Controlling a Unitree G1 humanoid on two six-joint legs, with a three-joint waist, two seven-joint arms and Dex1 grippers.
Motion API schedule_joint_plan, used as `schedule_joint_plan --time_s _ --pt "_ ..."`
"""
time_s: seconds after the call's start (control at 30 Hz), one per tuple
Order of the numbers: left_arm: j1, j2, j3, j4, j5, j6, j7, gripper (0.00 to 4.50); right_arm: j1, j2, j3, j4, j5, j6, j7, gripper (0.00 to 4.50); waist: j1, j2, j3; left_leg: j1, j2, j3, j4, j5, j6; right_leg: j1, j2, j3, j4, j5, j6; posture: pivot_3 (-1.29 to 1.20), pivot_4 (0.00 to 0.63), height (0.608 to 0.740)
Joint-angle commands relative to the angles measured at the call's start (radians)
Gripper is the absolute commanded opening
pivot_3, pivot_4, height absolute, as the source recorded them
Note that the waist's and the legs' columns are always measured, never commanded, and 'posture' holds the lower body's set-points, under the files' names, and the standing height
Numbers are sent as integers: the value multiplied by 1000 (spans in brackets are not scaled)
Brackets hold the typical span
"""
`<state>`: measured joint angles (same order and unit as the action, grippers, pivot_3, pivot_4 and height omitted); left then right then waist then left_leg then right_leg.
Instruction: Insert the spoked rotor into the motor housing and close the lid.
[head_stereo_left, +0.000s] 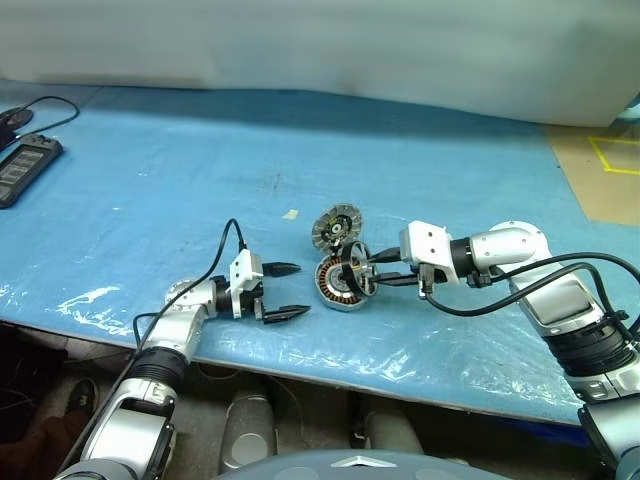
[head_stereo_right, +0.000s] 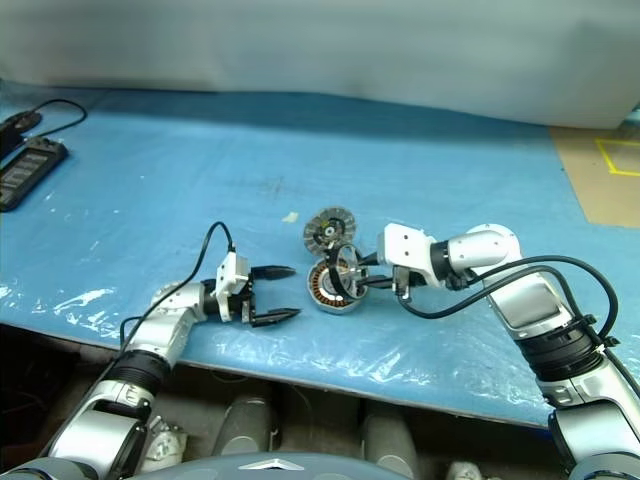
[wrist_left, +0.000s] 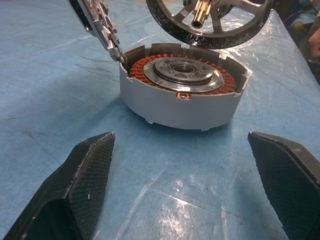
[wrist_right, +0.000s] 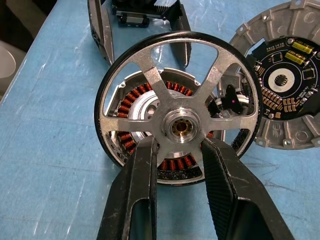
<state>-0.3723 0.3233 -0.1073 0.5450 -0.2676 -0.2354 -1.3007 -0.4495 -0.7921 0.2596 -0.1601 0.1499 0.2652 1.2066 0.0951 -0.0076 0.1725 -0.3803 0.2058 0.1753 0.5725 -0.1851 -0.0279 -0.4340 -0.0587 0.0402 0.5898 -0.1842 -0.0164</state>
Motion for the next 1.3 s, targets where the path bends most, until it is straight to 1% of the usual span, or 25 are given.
schedule_joint_plan --time_s 0.03,0.47,0.53,0.6,0.77,1.0,1.1,1.23,1.3 --pt "-2 -6 -1 -7 -3 -5 2 4500 -12 1 -3 7 -13 -35 5 1030 0 0 0 0 0 0 0 0 0 0 0 0 0 0 0 0 150 740" --pt "0 -2 -3 -38 -2 15 18 4500 -11 17 -2 15 -23 -38 7 1030 0 0 0 0 0 0 0 0 0 0 0 0 0 0 0 0 150 740" --pt "2 -2 -3 -43 -1 13 24 4500 -11 15 1 16 -22 -36 15 1700 0 0 0 0 0 0 0 0 0 0 0 0 0 0 0 0 150 740" --pt "5 -1 -2 -38 0 6 25 4500 -10 18 0 14 -20 -34 16 2212 0 0 0 0 0 0 0 0 0 0 0 0 0 0 0 0 150 740" --pt "10 -2 1 -10 4 -16 23 4500 -12 31 -10 8 -11 -33 12 3940 0 0 0 0 0 0 0 0 0 0 0 0 0 0 0 0 150 740" --pt "9 -5 2 14 3 -33 21 4500 -9 57 -31 -11 46 11 15 3940 0 0 0 0 0 0 0 0 0 0 0 0 0 0 0 0 150 740" --pt "2 -4 5 25 3 -40 20 4500 -3 83 -36 0 76 39 1 3383 -1 0 0 0 0 0 0 0 0 0 0 0 0 0 0 0 150 740" --pt "-3 0 9 36 2 -46 21 4500 -9 150 -47 30 133 93 -18 2015 -1 0 0 0 0 0 0 0 0 0 0 0 1 0 0 0 150 740" --pt "-4 1 9 37 3 -47 22 4500 -17 178 -33 53 122 86 -30 1349 -1 0 0 0 0 0 1 0 0 0 0 0 1 0 0 0 150 740"
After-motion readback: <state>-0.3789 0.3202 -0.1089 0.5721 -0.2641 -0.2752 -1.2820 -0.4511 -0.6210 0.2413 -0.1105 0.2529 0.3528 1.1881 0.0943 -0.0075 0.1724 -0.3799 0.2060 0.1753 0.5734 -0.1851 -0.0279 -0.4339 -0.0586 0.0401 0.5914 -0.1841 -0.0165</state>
